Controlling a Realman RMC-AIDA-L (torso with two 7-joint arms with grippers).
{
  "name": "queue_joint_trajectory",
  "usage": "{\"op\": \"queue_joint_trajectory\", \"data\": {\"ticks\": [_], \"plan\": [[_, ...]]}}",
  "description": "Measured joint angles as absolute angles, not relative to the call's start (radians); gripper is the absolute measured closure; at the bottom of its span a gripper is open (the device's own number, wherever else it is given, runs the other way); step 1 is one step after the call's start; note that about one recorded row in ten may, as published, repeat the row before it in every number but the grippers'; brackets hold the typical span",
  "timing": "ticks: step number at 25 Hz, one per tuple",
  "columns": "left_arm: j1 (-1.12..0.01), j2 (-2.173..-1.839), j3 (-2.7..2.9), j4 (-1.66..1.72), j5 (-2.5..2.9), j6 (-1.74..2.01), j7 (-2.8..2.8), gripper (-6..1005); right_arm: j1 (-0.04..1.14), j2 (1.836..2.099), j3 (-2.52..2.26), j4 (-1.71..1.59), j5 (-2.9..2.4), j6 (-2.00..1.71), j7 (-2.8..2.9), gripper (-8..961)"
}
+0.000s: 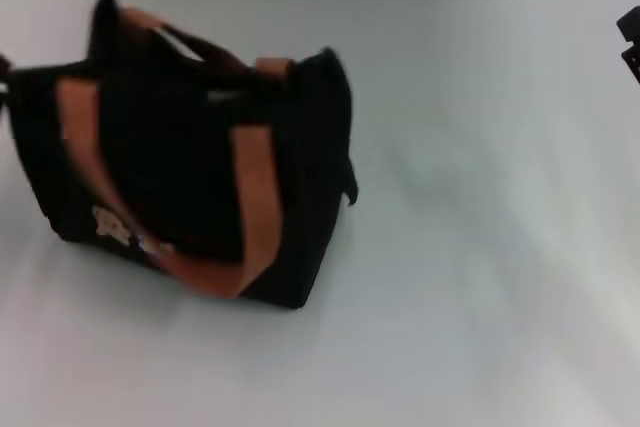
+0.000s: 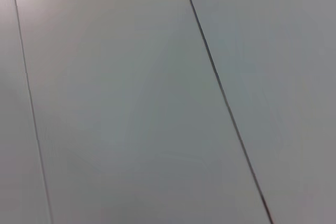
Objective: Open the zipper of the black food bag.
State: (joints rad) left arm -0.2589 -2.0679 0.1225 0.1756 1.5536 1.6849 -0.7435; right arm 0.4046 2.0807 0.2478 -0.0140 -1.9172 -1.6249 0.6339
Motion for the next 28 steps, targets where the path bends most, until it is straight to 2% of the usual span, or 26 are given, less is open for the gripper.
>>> {"op": "queue_joint_trajectory", "data": {"ticks": [3,6,8,12,14,17,19,28], "plan": [[-0.221,-2.065,0.091,0.202,1.557,1.784,-0.746,785,0.408,2.079,0.192,-0.084,-1.919,-1.675,0.744,261],[-0.193,-2.045,0.134,0.303,1.597,1.902,-0.818,697,0.417,2.071,0.068,-0.191,-1.919,-1.753,0.905,242],[-0.185,-2.017,0.193,0.366,1.635,1.945,-0.893,464,0.425,2.056,-0.067,-0.26,-1.919,-1.826,0.981,230],[-0.2,-1.942,0.409,0.414,1.695,1.989,-0.993,314,0.449,2.025,-0.365,-0.343,-1.919,-1.955,1.04,206],[-0.215,-1.926,0.511,0.421,1.699,1.992,-1.025,239,0.465,2.026,-0.465,-0.365,-1.919,-1.98,1.055,194],[-0.239,-1.918,0.636,0.437,1.702,1.994,-1.053,196,0.48,2.057,-0.576,-0.405,-1.919,-1.986,1.057,175],[-0.251,-1.925,0.666,0.441,1.707,1.994,-1.054,167,0.488,2.074,-0.656,-0.438,-1.919,-1.986,1.057,163],[-0.258,-1.934,0.689,0.445,1.712,1.994,-1.064,167,0.515,2.079,-0.739,-0.454,-1.913,-1.987,1.056,115]]}}
